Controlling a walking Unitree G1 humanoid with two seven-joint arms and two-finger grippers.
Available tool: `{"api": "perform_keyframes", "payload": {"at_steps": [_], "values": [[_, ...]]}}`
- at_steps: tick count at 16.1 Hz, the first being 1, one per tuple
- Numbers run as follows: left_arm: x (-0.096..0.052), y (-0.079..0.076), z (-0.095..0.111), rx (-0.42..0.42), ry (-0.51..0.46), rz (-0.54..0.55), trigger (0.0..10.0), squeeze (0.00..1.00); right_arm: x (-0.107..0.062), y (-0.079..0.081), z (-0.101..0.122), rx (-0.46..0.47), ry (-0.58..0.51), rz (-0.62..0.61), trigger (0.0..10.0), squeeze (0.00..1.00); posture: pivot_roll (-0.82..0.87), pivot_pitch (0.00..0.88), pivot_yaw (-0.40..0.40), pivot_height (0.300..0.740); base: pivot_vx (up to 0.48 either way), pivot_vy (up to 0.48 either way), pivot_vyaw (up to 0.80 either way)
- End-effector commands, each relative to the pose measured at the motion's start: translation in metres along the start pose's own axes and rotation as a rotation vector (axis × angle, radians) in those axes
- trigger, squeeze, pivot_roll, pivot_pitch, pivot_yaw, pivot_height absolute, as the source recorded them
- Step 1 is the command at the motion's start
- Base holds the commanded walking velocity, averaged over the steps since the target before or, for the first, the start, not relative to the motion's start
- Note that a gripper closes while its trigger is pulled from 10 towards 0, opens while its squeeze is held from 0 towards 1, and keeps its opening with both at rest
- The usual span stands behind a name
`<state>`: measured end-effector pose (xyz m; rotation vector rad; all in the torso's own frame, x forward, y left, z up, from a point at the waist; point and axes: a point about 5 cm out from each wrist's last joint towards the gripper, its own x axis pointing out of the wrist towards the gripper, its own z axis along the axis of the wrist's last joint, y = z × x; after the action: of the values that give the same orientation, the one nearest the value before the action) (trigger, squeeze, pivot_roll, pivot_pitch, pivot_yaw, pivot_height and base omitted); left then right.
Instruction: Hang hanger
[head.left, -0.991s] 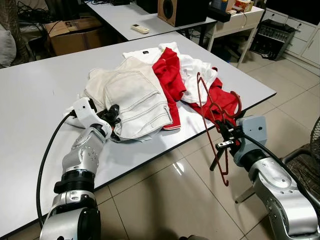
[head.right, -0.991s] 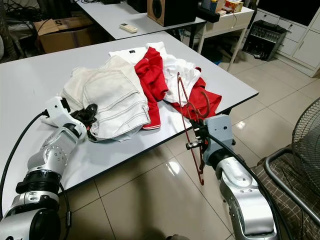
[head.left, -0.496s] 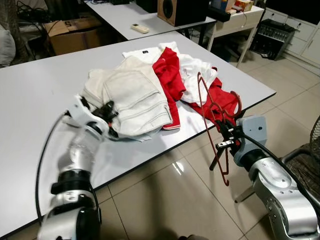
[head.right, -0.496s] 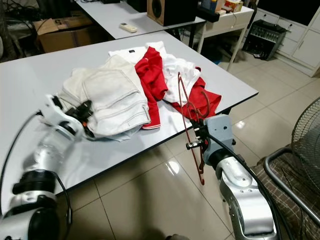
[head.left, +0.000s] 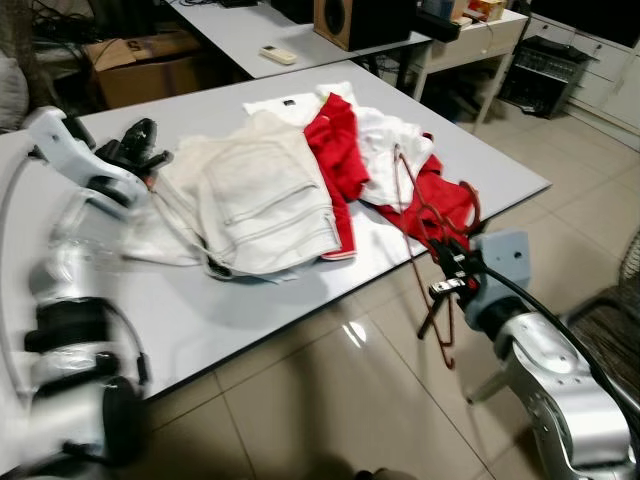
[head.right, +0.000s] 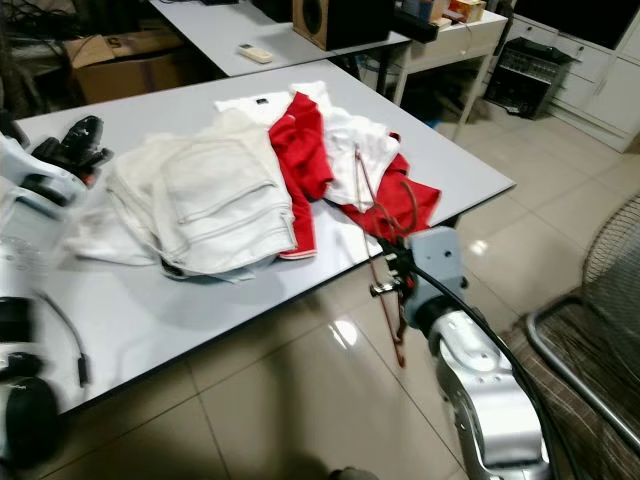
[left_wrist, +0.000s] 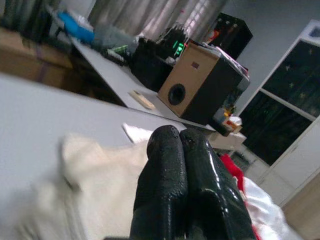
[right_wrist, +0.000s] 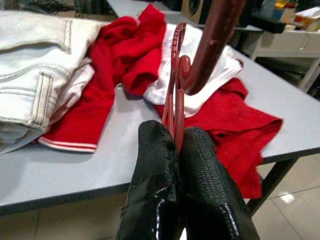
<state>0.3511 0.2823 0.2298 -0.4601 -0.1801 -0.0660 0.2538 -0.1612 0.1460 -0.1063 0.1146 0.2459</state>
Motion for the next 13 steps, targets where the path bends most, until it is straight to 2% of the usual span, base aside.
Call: {"api": "perform_keyframes", "payload": {"at_steps": [1, 2, 3, 4, 5, 6, 7, 8, 9, 13], "values": [[0.001, -0.007, 0.028, 0.044, -0.075, -0.045, 0.0, 0.00, 0.000, -0.002, 0.001, -0.007, -0.009, -0.003, 10.0, 0.00, -0.13, 0.000, -0.015, 0.740, 0.000, 0.000, 0.00], [-0.001, -0.005, 0.031, 0.076, -0.049, -0.051, 0.0, 0.00, 0.000, -0.002, 0.000, -0.006, -0.007, -0.004, 10.0, 0.00, -0.12, 0.000, -0.019, 0.740, 0.000, 0.000, 0.00], [-0.002, -0.003, 0.016, 0.093, 0.032, -0.044, 0.0, 0.00, 0.001, -0.001, -0.001, -0.004, -0.005, -0.001, 10.0, 0.00, -0.12, 0.000, -0.019, 0.740, 0.000, 0.000, 0.00], [-0.004, 0.000, -0.008, 0.087, 0.119, -0.027, 10.0, 0.00, 0.002, 0.000, -0.001, -0.005, -0.006, 0.004, 10.0, 0.00, -0.13, 0.000, -0.018, 0.740, 0.000, 0.000, 0.00], [-0.008, 0.007, -0.029, 0.066, 0.156, 0.019, 10.0, 0.00, 0.003, 0.001, 0.000, -0.006, -0.008, 0.007, 10.0, 0.00, -0.13, 0.000, -0.018, 0.740, 0.000, 0.000, 0.00], [-0.012, 0.014, -0.045, 0.004, 0.168, 0.053, 10.0, 0.00, 0.003, 0.001, 0.000, -0.008, -0.010, 0.008, 10.0, 0.00, -0.13, 0.000, -0.014, 0.740, 0.000, 0.000, 0.00], [-0.015, 0.018, -0.053, -0.009, 0.185, 0.071, 10.0, 1.00, 0.003, 0.000, 0.000, -0.011, -0.009, 0.007, 10.0, 0.00, -0.14, 0.000, -0.012, 0.740, 0.000, 0.000, 0.00], [-0.026, 0.028, -0.074, -0.081, 0.240, 0.110, 10.0, 1.00, 0.001, -0.002, 0.000, -0.019, -0.007, 0.004, 10.0, 0.00, -0.15, 0.000, -0.007, 0.740, 0.000, 0.000, 0.00], [-0.029, 0.029, -0.078, -0.097, 0.255, 0.114, 10.0, 1.00, 0.001, -0.002, 0.000, -0.020, -0.007, 0.004, 10.0, 0.00, -0.15, 0.000, -0.007, 0.740, 0.000, 0.000, 0.00], [-0.038, 0.033, -0.100, -0.294, 0.295, 0.138, 10.0, 1.00, 0.001, -0.003, 0.000, -0.016, -0.004, 0.006, 10.0, 0.00, -0.15, 0.000, -0.003, 0.740, 0.000, 0.000, 0.00]]}}
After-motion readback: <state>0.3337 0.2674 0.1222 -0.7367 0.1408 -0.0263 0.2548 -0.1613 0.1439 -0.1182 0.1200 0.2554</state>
